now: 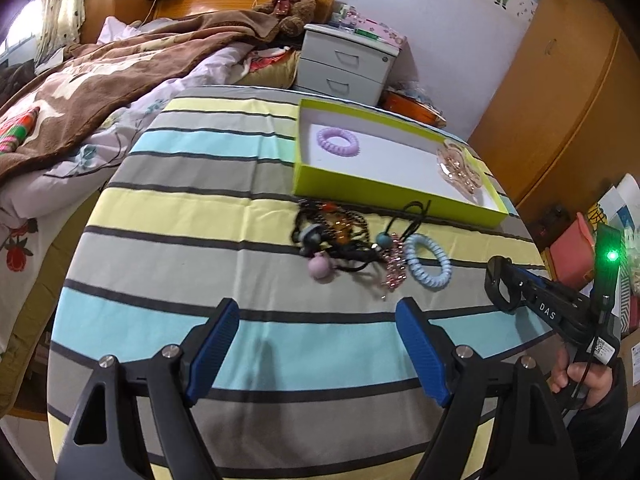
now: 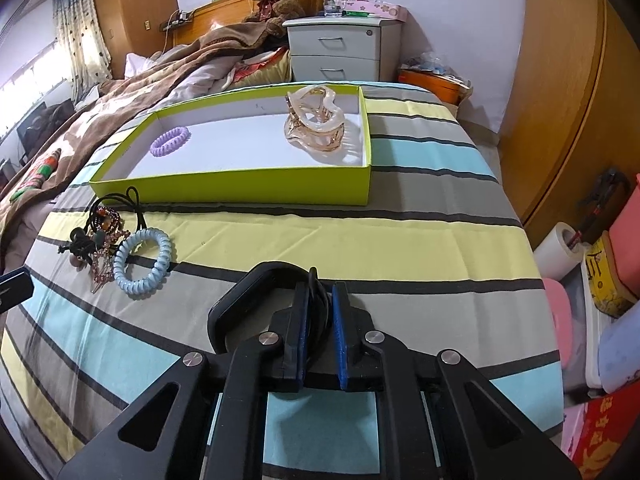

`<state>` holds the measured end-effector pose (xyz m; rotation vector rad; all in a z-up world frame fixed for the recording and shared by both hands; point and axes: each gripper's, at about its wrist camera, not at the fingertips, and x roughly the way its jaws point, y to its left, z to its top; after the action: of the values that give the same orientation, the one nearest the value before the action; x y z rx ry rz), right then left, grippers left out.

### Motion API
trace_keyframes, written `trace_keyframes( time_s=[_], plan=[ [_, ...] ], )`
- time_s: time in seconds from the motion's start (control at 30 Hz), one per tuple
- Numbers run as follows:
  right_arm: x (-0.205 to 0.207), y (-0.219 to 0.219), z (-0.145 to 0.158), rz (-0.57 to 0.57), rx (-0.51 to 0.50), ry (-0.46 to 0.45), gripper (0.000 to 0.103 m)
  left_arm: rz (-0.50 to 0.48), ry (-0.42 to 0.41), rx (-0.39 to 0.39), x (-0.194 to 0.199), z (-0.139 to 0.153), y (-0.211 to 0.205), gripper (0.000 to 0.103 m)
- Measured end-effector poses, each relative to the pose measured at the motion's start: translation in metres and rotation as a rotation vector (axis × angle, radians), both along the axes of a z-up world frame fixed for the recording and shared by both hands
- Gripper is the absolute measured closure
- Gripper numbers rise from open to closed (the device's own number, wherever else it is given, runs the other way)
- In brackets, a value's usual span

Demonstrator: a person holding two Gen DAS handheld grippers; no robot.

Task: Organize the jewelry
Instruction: 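Lower the left tool onto the black elastic with pink bead and close it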

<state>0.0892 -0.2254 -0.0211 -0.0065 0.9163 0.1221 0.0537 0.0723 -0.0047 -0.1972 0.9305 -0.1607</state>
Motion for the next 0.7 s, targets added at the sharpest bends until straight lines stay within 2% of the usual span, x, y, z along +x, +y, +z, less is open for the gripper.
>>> trace_keyframes(
  time_s=[0.2,0.4,0.53,0.63,0.7],
  plan=[
    [-0.005,-0.011,0.004,-0.018,0.021,-0.018,0.092,0.006,0.006,0.015,0.006,-0.001,-0.009,0.021],
    [-0.013,-0.018,0.017,-0.019,0.039,-0.055,0.092,0.061,0.013,0.04,0.017,-0.003,0.001,0.022],
    [-0.017,-0.018,0.025,-0.017,0.054,-0.075,0.092,0.094,0.025,0.037,0.022,-0.007,0.007,0.029],
    [-0.02,-0.014,0.031,-0.002,0.062,-0.087,0.092,0.081,0.037,0.1,0.024,-0.016,0.0,0.034],
    [-0.022,-0.011,0.033,0.005,0.062,-0.096,0.092,0.069,0.052,0.093,0.028,-0.021,-0.002,0.036]
  ],
)
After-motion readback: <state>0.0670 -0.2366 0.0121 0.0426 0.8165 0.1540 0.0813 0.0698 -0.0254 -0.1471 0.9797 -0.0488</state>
